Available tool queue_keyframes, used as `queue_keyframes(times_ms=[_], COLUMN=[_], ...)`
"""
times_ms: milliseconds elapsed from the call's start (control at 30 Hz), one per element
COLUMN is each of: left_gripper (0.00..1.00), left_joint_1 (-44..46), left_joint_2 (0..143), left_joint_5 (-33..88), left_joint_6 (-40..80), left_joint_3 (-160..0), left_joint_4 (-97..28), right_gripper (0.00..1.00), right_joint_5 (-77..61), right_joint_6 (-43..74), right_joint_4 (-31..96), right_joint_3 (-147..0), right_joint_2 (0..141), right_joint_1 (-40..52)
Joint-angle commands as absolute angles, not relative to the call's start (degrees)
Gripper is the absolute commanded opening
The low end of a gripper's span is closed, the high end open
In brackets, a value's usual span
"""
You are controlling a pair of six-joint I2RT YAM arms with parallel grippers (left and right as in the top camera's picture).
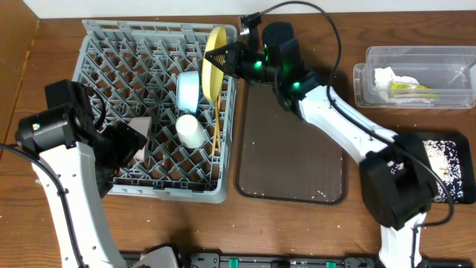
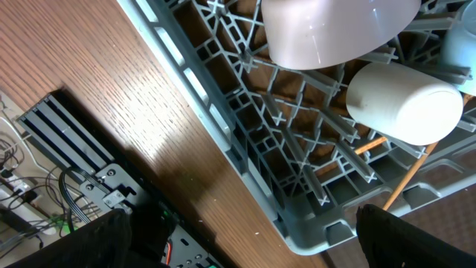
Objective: Sort waste into correct bins and load items into the dishwasher
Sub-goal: 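Carry the emptied yellow plate left and stand it in the rack, then release the yellow plate and retract the right arm to the right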
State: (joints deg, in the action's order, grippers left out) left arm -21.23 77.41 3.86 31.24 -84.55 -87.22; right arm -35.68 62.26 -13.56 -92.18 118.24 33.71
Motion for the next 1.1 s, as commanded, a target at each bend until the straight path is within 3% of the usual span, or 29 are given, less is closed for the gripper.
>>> queue_keyframes(times_ms=[0, 100, 167, 333, 567, 667, 800, 1000, 1067], left_gripper=[0.98, 0.98, 0.98, 0.98, 0.98, 0.98, 0.98, 0.98, 0.98], left_joint_1=[-21.5, -21.5, -21.5, -21.5, -21.5, -21.5, -21.5, -21.5, -21.5], left_joint_2=[77.3, 77.3, 77.3, 77.3, 77.3, 77.3, 77.3, 77.3, 77.3], left_joint_5=[2.9, 2.9, 2.9, 2.9, 2.9, 2.9, 2.9, 2.9, 2.9], left_joint_6=[30.7, 30.7, 30.7, 30.7, 30.7, 30.7, 30.7, 30.7, 30.7], left_joint_3=[-84.6, -84.6, -84.6, -84.6, -84.6, -84.6, -84.6, -84.6, -84.6], left_joint_4=[-87.5, -87.5, -87.5, -87.5, -87.5, -87.5, -87.5, -87.5, -87.5], right_gripper=[0.01, 0.01, 0.23, 0.56, 0.59, 0.61, 0.73, 0.77, 0.99], right_joint_5=[-35.0, -35.0, -35.9, -41.7, -42.5, -33.0, -16.3, 0.4, 8.4], right_joint_6=[63.4, 63.4, 63.4, 62.2, 52.3, 43.6, 33.5, 27.1, 27.2], right_joint_4=[-13.9, -13.1, -13.5, -13.3, 2.5, 17.8, 36.3, 57.5, 67.2], right_joint_3=[-92.6, -92.6, -92.6, -94.1, -98.0, -98.5, -98.5, -98.5, -98.5], right_joint_2=[120.0, 120.0, 119.9, 119.5, 111.8, 105.1, 95.3, 85.8, 83.5], right_joint_1=[33.2, 32.8, 32.8, 31.9, 28.8, 27.5, 26.5, 26.3, 26.2])
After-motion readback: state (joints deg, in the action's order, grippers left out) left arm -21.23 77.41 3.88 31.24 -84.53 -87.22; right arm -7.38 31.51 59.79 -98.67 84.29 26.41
